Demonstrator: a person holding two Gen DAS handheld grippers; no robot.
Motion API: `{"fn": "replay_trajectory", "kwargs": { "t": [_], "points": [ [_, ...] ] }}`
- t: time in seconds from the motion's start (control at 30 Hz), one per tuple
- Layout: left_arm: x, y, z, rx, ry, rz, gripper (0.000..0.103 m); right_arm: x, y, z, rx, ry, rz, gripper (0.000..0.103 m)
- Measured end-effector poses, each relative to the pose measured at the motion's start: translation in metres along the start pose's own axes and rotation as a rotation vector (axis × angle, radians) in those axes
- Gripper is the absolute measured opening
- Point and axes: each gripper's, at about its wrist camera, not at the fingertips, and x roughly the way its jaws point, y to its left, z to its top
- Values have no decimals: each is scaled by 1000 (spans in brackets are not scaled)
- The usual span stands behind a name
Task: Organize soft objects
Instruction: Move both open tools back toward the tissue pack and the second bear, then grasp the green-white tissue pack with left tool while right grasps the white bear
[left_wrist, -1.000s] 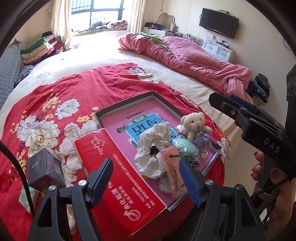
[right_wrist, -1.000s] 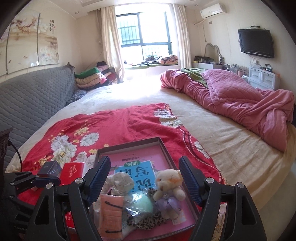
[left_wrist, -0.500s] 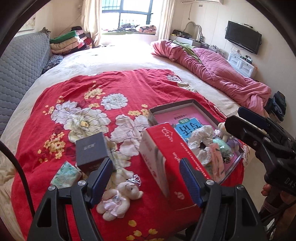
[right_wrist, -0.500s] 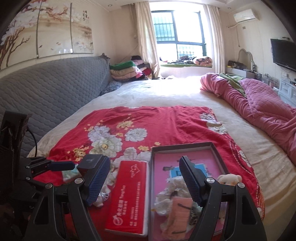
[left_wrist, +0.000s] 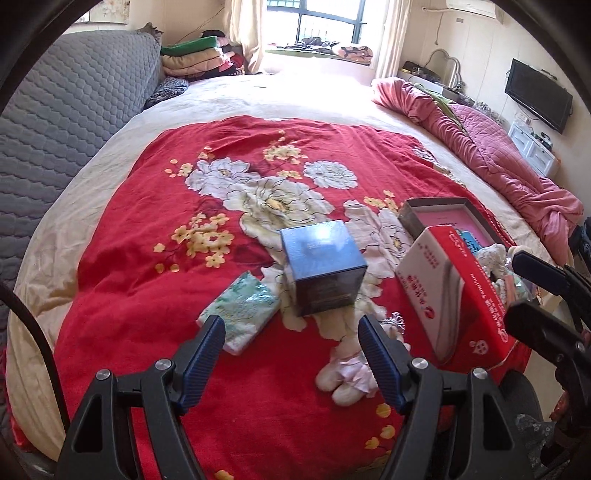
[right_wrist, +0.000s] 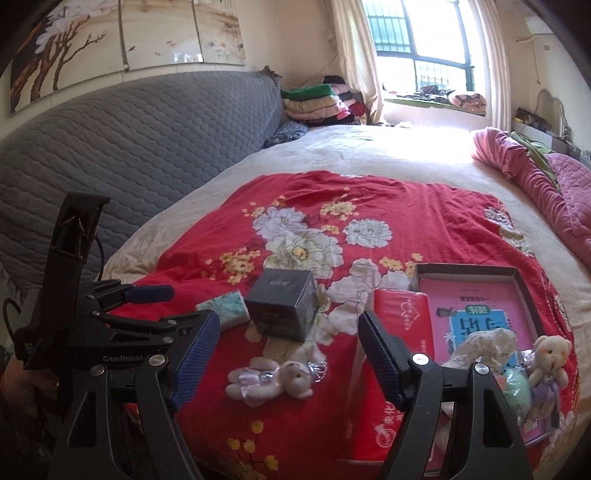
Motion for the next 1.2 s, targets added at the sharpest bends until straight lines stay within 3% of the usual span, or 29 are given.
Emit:
{"fn": "replay_trajectory", "kwargs": {
  "t": [0.27,0.43,0.67,1.0,1.2],
  "points": [
    [17,41,-8,-53,23,8,75,47,24,-20,-21,139,40,78],
    [31,52,-14,-34,49,6,76,75,30,-36,-11,219,39,78],
    [54,53,-18,7,77,-44,80,107,24,-60,119,355,20,78],
    [89,56,-10,48,91,-47,81,145,-12,-70,474,405,54,78],
    [111,62,-9,71,102,-29,81,171,-8,-63,469,393,-35,78]
  ]
}}
